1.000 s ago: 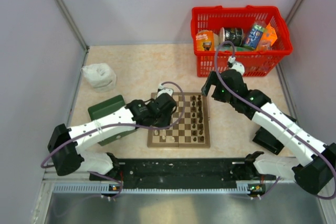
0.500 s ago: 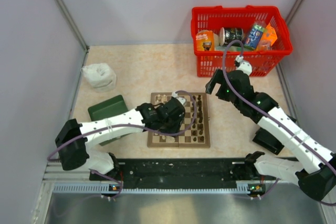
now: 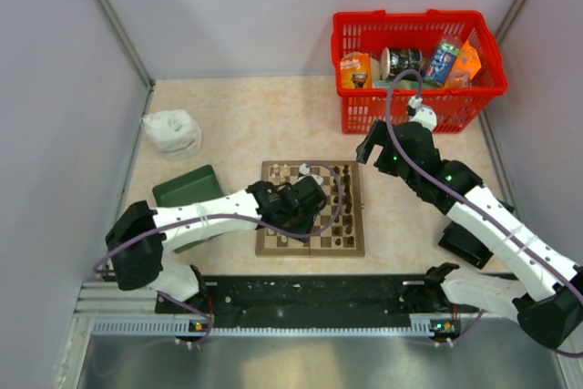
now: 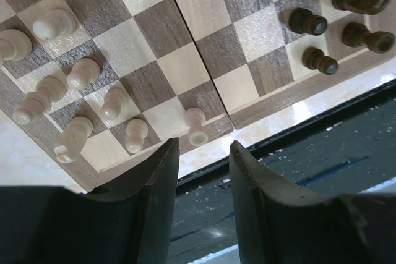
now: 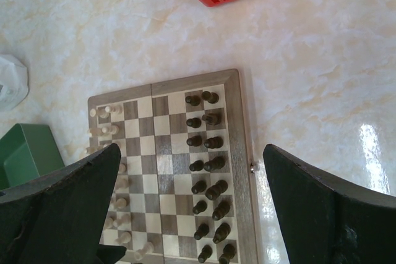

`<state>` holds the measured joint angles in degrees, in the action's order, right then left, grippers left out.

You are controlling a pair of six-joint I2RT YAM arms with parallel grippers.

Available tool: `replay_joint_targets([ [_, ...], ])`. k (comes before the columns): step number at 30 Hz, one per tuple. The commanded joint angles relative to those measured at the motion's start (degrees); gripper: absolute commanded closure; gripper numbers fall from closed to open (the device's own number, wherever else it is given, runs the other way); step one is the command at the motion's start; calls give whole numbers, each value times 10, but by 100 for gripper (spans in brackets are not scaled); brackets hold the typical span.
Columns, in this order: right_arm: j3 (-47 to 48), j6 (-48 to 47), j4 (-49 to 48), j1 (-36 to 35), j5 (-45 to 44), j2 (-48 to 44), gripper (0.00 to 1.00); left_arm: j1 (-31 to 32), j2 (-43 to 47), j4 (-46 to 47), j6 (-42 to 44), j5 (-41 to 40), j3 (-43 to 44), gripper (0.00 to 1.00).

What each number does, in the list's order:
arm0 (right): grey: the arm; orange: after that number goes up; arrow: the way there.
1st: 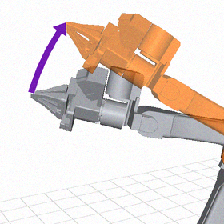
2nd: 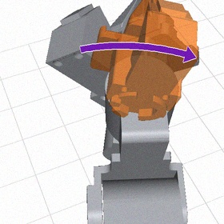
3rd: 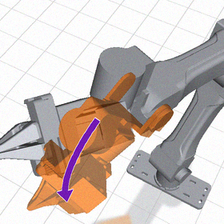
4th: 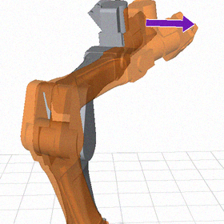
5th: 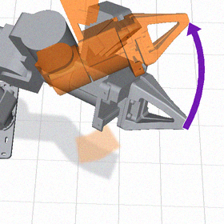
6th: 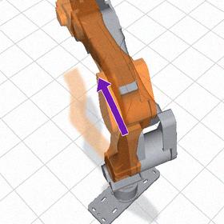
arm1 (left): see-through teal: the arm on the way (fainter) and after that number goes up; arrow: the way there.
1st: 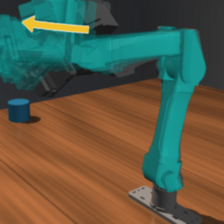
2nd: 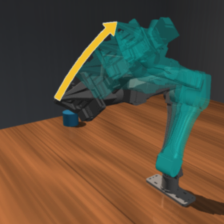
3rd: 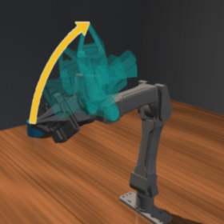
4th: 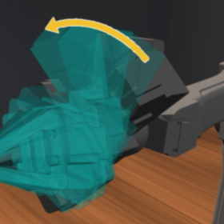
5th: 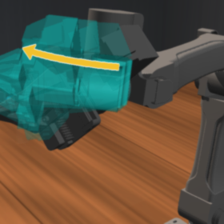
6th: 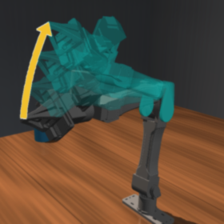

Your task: Set up the chess pieces on the board

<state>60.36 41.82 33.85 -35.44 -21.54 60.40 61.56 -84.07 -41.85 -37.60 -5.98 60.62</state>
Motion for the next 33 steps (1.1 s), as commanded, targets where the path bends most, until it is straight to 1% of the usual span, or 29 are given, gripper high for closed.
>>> replay_joint_targets([
  [1,1,0,-17,5,0,-3,1,3,-17,-10,-5,-21,5,56],
  [15,-1,-1,-17,5,8,6,1,4,-45,-11,3,-9,9,56],
  [21,-1,-2,-17,5,9,9,1,5,-54,-9,6,-8,15,58],
  [23,-1,-3,-17,5,9,8,1,6,-53,-10,6,-11,16,60],
  [25,-1,-2,-17,5,10,8,1,6,-54,-10,7,-11,18,64],
  [31,-1,-3,-17,5,11,9,1,5,-54,-7,9,-5,19,73],
  [33,0,-3,-17,5,10,10,1,6,-54,-7,9,-6,20,80],
])
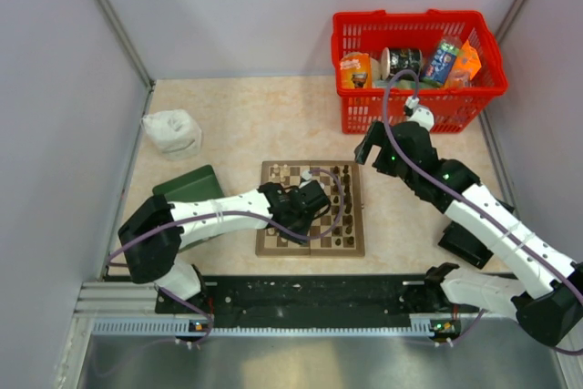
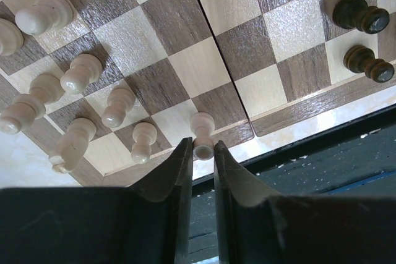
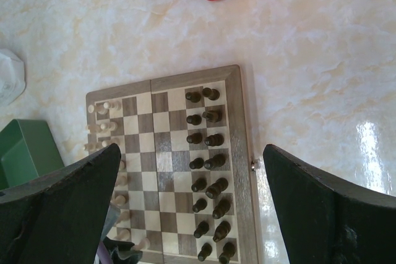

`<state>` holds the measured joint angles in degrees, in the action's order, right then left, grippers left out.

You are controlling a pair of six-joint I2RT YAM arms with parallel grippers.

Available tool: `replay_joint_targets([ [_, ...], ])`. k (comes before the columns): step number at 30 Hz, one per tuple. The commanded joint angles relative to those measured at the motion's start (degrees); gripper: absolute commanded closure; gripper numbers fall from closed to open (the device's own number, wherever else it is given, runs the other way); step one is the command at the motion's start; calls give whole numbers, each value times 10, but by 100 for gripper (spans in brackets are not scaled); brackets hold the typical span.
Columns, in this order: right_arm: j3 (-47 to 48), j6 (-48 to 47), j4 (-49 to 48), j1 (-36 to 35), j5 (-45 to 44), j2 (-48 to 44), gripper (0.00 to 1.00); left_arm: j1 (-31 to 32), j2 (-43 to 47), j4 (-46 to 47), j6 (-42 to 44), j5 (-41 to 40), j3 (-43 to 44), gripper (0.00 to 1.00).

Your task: Set up the chess pieces on the board

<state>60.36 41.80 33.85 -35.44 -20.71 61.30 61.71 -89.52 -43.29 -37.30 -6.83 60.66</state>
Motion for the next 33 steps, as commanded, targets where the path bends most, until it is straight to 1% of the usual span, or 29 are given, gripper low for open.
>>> replay_joint_targets([
  [1,1,-2,-17,5,1,1,1,5,4,9,6,1,17,83],
  [3,2,-3,-17,5,1,2,1,5,16,11,6,-1,16,88],
  [5,3,-3,-17,5,3,2,1,5,26,8,2,-7,18,92],
  [6,2,-2,-17,4,4,3,1,4,32,4,1,-10,20,95],
  [9,4,-3,-17,5,7,5,1,4,60,4,-1,-16,29,99],
  [15,5,-2,-18,5,9,5,1,4,117,-27,-22,-50,39,100],
  [21,5,0,-17,5,12,7,1,4,157,-67,-69,-94,31,100],
  [25,3,0,-24,5,17,9,1,4,162,-95,-110,-120,33,100],
  [30,-2,-1,-23,5,16,7,1,4,180,-120,-148,-127,20,100],
  [33,-1,-1,-23,5,17,8,1,4,188,-136,-170,-115,4,100],
])
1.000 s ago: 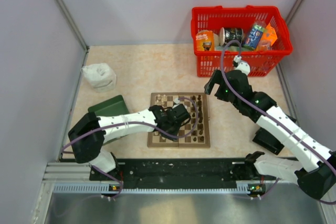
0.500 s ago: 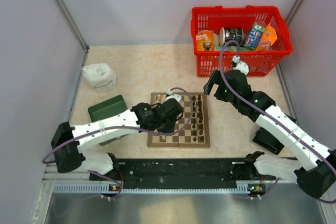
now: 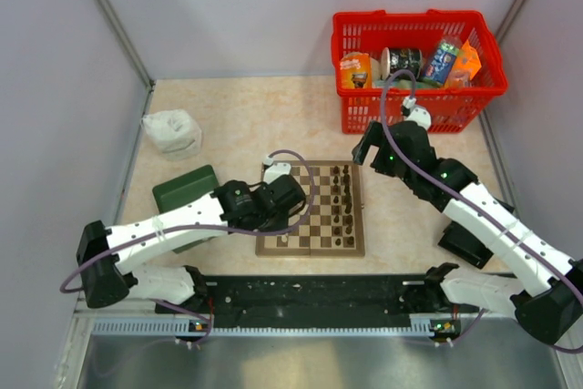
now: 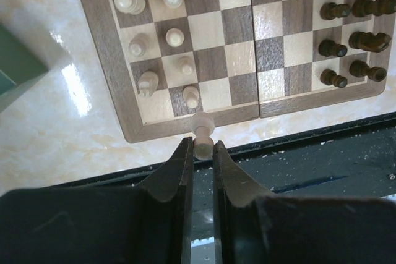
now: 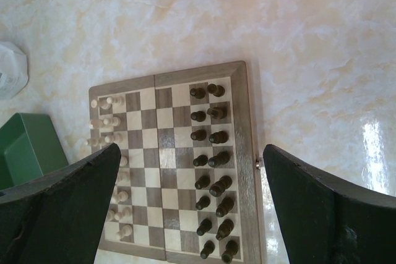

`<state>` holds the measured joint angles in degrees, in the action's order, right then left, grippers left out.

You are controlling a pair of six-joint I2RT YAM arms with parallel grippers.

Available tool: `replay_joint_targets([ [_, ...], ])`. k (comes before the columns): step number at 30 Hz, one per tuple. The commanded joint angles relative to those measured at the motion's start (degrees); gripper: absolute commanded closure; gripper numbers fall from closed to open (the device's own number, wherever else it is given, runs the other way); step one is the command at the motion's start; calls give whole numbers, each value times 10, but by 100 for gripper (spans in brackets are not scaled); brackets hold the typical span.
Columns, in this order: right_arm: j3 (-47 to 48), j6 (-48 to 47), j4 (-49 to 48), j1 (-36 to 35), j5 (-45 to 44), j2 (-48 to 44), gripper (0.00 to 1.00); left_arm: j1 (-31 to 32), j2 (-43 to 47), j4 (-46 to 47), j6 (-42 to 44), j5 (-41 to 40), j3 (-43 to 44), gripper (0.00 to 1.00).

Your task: Set up the chess pieces on the board

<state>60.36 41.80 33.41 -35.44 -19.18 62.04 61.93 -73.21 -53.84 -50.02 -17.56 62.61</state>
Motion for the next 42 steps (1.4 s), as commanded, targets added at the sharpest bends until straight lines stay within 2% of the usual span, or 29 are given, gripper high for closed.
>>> replay_joint_targets([
  [1,-1,0,-19,5,2,0,1,3,29,-30,-48,-2,-22,100],
  [9,-3,3,-21,4,6,2,1,3,33,-28,-64,10,-62,100],
  [17,-4,-1,-21,5,5,1,1,3,-1,1,-61,9,-86,100],
  [29,-4,-1,-21,5,4,4,1,1,-45,40,-46,-16,-108,100],
  [42,0,-2,-21,5,9,12,1,0,-62,43,-52,-38,-120,100],
])
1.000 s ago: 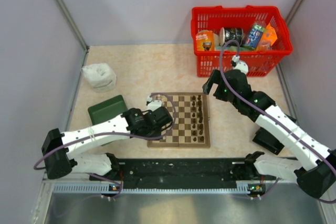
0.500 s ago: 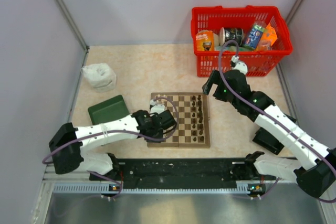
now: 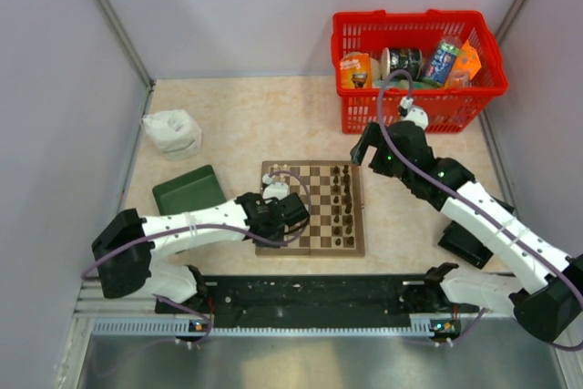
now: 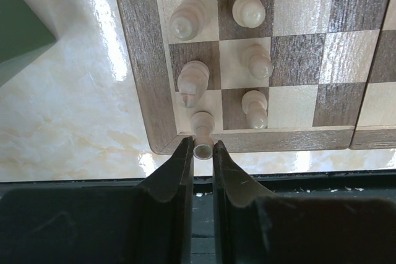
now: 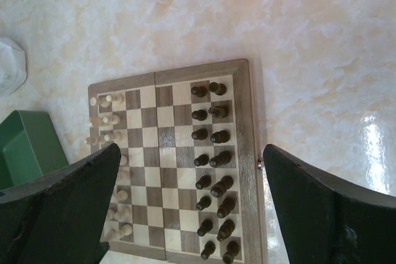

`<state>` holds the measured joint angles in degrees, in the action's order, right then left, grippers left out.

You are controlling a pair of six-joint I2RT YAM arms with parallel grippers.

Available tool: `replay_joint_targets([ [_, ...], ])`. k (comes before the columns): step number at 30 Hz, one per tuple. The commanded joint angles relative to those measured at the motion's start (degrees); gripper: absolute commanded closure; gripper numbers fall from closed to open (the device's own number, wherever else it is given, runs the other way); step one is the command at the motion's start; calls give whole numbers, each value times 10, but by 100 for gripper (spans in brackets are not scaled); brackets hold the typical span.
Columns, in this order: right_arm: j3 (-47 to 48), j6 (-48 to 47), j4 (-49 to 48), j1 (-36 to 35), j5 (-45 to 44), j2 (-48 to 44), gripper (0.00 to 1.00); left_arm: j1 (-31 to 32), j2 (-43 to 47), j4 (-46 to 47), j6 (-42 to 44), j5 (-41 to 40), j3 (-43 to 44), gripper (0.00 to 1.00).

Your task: Set up the chess pieces on the board

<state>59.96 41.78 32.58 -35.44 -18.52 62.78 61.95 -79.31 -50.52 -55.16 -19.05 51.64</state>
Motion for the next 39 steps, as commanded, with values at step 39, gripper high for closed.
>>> replay_joint_targets([
  [39,14,-6,-14,5,15,18,1,-3,-13,19,5,-11,-22,96],
])
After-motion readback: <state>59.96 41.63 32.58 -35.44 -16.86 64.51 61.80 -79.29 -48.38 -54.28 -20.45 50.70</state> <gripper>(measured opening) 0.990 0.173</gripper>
